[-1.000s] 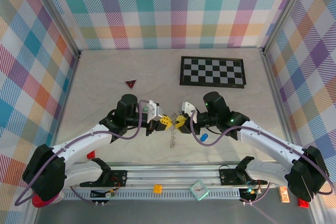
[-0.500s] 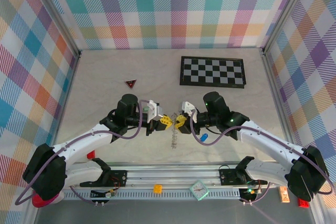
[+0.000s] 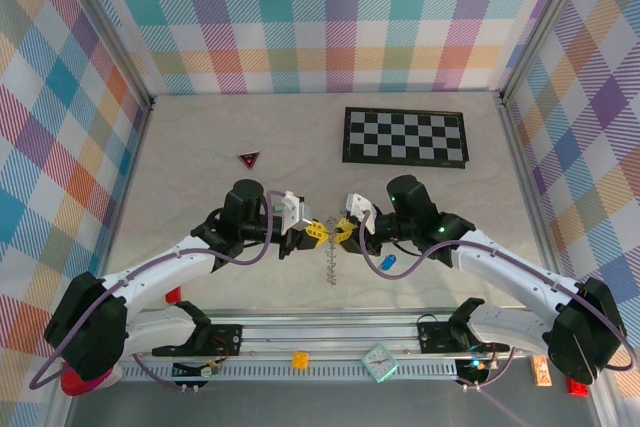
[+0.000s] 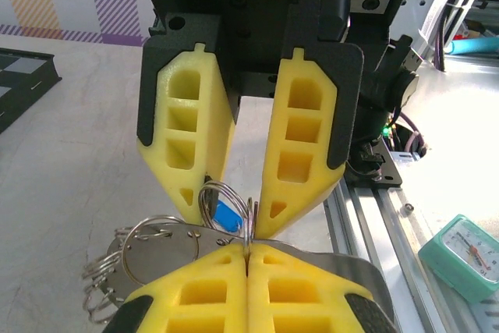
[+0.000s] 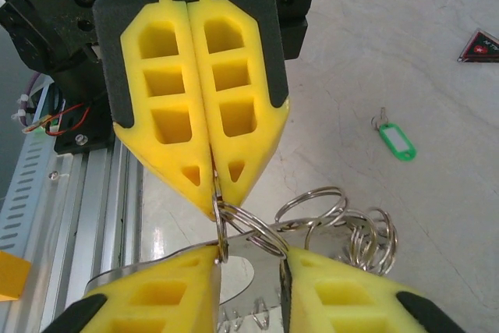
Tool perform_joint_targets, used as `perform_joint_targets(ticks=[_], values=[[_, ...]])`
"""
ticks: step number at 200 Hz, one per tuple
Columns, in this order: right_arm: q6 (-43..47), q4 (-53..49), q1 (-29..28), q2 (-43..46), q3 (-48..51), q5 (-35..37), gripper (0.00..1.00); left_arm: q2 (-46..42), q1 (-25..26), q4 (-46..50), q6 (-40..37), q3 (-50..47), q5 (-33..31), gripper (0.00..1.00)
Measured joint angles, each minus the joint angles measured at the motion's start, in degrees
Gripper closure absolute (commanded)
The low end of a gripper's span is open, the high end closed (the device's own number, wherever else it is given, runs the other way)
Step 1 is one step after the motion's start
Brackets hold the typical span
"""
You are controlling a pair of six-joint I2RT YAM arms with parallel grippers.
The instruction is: Put the keys on the keyring
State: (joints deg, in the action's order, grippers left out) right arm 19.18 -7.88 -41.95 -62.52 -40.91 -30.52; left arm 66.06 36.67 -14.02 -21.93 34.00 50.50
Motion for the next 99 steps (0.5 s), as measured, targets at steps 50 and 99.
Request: perform_joint_targets(ticks=[50, 99], values=[[-0.02, -0.37, 0.00, 0.02, 0.00, -0.61, 0.75, 0.00, 0.00, -0.02, -0.17, 0.00, -0.07, 1.00], [0.57, -0.96, 0.00, 0.98, 0.22, -0.39, 0.73, 0.22, 0.00, -0.02, -0.22, -0.02, -0.68, 1.00]])
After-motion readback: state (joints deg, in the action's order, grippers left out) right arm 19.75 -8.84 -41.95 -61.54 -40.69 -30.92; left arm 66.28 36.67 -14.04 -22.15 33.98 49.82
